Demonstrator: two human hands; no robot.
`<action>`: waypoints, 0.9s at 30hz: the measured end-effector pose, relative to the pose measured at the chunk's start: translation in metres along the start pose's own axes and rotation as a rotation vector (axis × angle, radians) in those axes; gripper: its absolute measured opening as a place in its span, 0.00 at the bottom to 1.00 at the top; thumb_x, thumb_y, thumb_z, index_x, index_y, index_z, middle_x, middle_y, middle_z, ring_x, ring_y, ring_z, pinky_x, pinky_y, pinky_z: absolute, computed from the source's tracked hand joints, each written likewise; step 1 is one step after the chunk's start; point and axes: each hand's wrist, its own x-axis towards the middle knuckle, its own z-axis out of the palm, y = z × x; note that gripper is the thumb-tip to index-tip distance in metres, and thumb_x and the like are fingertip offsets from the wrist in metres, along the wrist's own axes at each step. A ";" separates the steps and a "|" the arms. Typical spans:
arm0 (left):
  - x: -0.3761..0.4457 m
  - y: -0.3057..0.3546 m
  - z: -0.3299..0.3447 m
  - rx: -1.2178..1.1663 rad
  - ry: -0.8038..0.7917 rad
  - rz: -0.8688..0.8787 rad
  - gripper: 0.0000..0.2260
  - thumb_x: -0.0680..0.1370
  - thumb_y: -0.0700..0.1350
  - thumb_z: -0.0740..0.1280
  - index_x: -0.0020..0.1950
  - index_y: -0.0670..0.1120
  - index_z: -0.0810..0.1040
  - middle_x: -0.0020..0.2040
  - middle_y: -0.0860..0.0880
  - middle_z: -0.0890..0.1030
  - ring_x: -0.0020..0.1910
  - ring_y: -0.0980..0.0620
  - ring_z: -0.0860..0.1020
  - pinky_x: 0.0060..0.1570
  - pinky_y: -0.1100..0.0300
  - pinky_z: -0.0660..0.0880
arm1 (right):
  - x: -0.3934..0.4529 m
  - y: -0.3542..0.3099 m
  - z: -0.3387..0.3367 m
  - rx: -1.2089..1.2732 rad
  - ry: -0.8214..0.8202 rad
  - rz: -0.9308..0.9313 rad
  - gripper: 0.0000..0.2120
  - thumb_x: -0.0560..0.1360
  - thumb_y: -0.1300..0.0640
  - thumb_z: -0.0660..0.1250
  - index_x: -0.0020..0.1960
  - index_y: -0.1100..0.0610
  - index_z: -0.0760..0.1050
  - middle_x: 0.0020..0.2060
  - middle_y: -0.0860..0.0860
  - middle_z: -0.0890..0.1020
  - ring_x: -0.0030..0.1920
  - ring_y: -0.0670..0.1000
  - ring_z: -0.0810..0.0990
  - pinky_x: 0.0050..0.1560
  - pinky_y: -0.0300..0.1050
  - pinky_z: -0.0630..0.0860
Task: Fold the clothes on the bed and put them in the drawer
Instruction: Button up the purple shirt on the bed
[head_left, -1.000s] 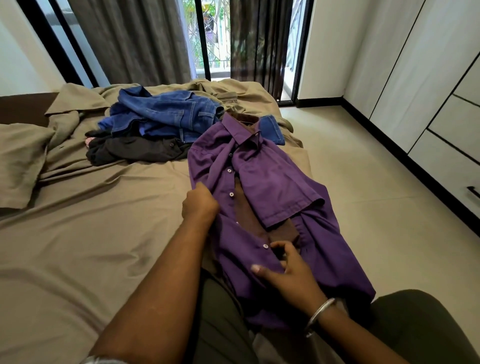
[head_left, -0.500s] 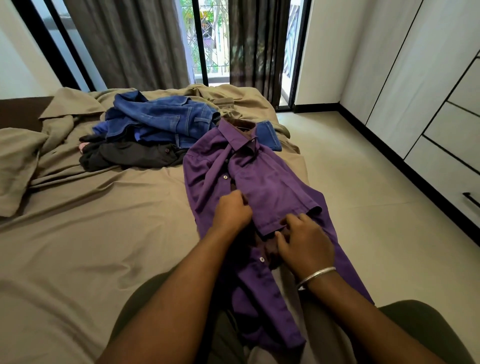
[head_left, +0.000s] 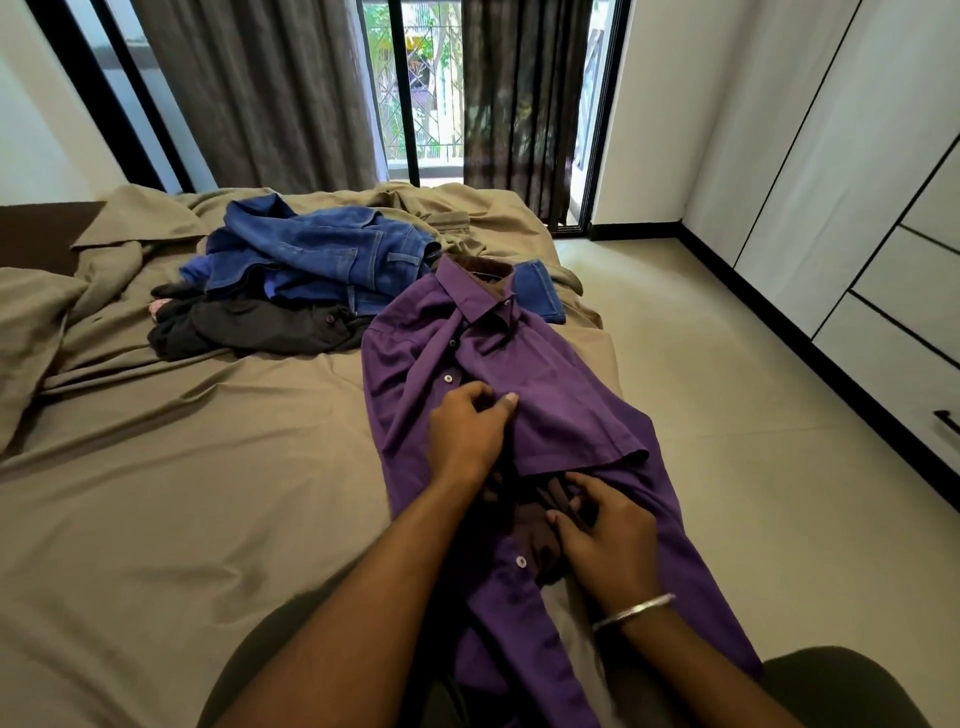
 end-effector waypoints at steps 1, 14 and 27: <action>0.003 0.006 -0.001 -0.202 0.001 -0.036 0.10 0.74 0.53 0.73 0.44 0.46 0.82 0.40 0.51 0.83 0.41 0.48 0.80 0.43 0.54 0.78 | -0.003 0.001 0.001 0.082 0.024 -0.017 0.16 0.68 0.62 0.78 0.55 0.56 0.84 0.42 0.48 0.84 0.39 0.43 0.79 0.41 0.25 0.72; -0.004 -0.005 0.012 0.043 -0.396 0.158 0.19 0.76 0.29 0.62 0.63 0.46 0.79 0.53 0.52 0.81 0.54 0.55 0.79 0.47 0.77 0.70 | -0.012 -0.002 -0.014 -0.072 -0.464 -0.397 0.15 0.78 0.43 0.60 0.54 0.50 0.81 0.50 0.45 0.83 0.50 0.47 0.81 0.49 0.48 0.78; -0.011 -0.004 0.013 0.266 -0.410 0.013 0.19 0.80 0.61 0.61 0.42 0.48 0.78 0.44 0.49 0.84 0.43 0.50 0.80 0.42 0.59 0.69 | -0.015 0.012 -0.037 -0.276 0.061 -0.057 0.07 0.79 0.55 0.65 0.43 0.52 0.74 0.34 0.46 0.74 0.31 0.43 0.71 0.30 0.33 0.61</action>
